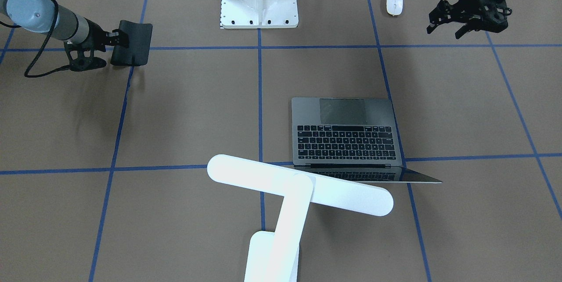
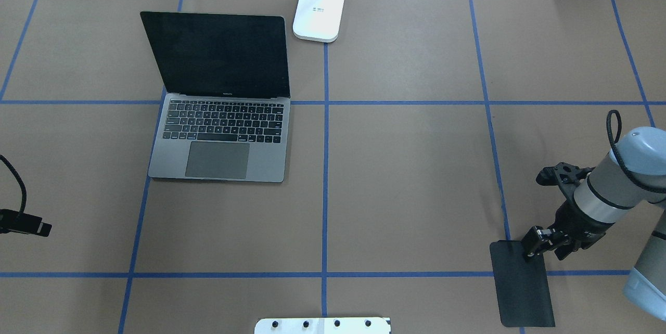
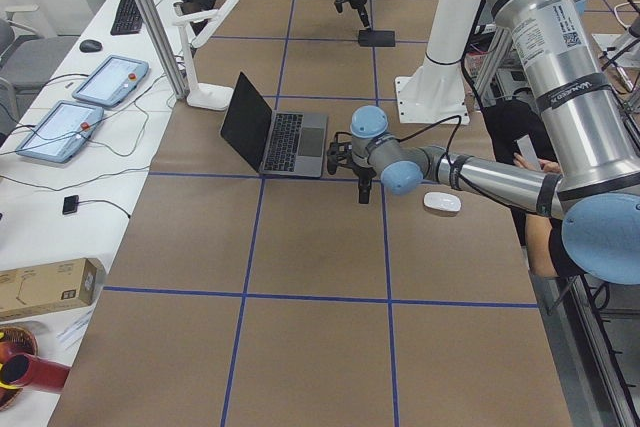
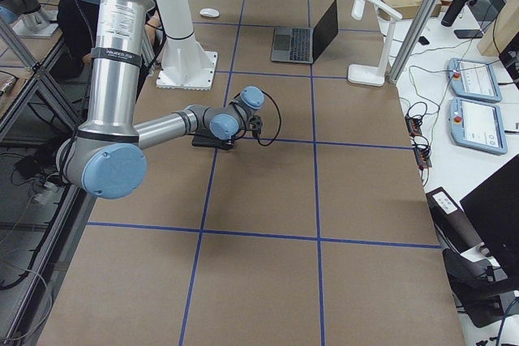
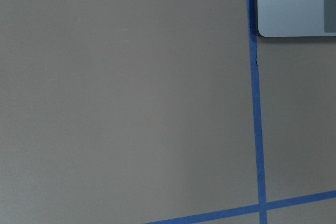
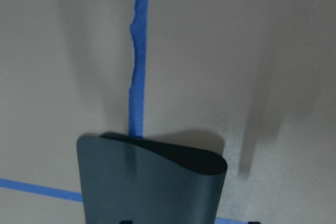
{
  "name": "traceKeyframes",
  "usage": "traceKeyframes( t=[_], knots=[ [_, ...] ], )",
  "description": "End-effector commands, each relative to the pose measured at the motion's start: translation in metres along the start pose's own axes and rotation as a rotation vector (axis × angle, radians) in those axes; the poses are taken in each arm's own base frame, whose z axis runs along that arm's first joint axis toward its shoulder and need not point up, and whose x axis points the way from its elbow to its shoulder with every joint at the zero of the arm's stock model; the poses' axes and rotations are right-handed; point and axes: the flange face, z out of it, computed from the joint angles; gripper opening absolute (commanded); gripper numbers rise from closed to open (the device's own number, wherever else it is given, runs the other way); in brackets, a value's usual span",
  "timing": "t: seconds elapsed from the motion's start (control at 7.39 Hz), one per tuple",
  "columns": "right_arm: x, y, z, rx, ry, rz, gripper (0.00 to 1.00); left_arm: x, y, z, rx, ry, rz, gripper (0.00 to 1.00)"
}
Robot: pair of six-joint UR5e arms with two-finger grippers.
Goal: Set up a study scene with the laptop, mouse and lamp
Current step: 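Grasp the dark grey mouse pad edge with the right gripper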
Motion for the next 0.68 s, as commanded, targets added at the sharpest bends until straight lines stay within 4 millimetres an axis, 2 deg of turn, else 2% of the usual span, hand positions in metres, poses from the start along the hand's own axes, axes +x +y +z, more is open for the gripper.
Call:
traceKeyframes(
  t=[0.0, 0.14, 0.41, 0.54],
  knots=[
    [0.0, 0.004, 0.005, -0.015, 0.005, -0.002, 0.69, 0.0, 0.0, 0.0, 0.001, 0.0, -0.001, 1.0],
    [0.002, 0.004, 0.006, -0.017, 0.008, 0.002, 0.66, 0.0, 0.0, 0.0, 0.002, -0.001, -0.001, 1.0],
    [0.006, 0.006, 0.008, -0.026, 0.013, 0.01, 0.66, 0.0, 0.0, 0.0, 0.002, -0.001, -0.001, 1.0],
    [0.005, 0.008, 0.016, -0.044, 0.02, 0.007, 0.66, 0.0, 0.0, 0.0, 0.002, -0.001, -0.001, 1.0]
  ],
)
